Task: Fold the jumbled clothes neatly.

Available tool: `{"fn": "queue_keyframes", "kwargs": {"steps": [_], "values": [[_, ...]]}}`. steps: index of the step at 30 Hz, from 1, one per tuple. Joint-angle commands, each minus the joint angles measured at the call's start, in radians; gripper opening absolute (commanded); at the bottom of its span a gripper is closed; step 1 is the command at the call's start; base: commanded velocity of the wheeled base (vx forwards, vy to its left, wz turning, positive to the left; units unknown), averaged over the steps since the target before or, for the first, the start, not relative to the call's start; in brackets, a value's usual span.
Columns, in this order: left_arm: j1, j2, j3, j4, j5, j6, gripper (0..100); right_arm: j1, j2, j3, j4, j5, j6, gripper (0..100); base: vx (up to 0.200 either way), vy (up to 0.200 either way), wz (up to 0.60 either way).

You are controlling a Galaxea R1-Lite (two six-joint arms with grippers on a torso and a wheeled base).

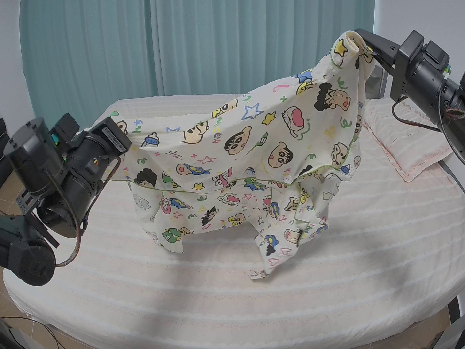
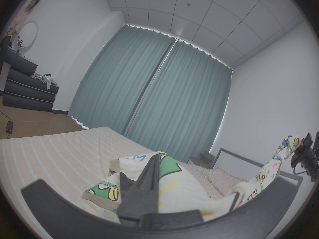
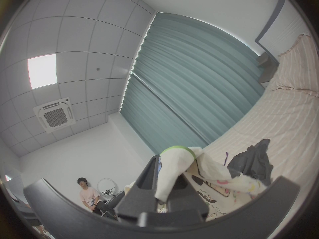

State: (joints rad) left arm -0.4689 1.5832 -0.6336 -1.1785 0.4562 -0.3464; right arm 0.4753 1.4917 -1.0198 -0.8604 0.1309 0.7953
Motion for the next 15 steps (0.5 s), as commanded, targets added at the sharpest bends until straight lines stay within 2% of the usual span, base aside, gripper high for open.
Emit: {"fn": "queue_keyframes", "kwargs": {"steps": [1,4,7,8,12,15], "values": [[-0.011,-0.058,0.026,0.003,-0.001,-0.003,0,0.037,-0.041,0.066,0.004,0.006,0.001,0,0.0,0.0,0.0],[-0.037,0.004,0.101,0.002,0.001,-0.04,0,0.054,0.009,0.173,-0.009,0.019,0.01,0,0.0,0.0,0.0],[-0.056,0.043,0.121,0.0,0.001,-0.069,0,0.065,0.042,0.205,-0.02,0.021,0.036,0,0.0,0.0,0.0],[-0.071,0.072,0.126,0.0,0.001,-0.105,0,0.075,0.07,0.218,-0.046,0.021,0.084,0,0.0,0.0,0.0],[-0.096,0.103,0.127,0.002,0.002,-0.184,0,0.111,0.104,0.234,-0.106,0.023,0.185,0,0.0,0.0,0.0],[-0.114,0.103,0.134,0.002,0.002,-0.223,0,0.131,0.11,0.247,-0.114,0.021,0.196,0,0.0,0.0,0.0]]}}
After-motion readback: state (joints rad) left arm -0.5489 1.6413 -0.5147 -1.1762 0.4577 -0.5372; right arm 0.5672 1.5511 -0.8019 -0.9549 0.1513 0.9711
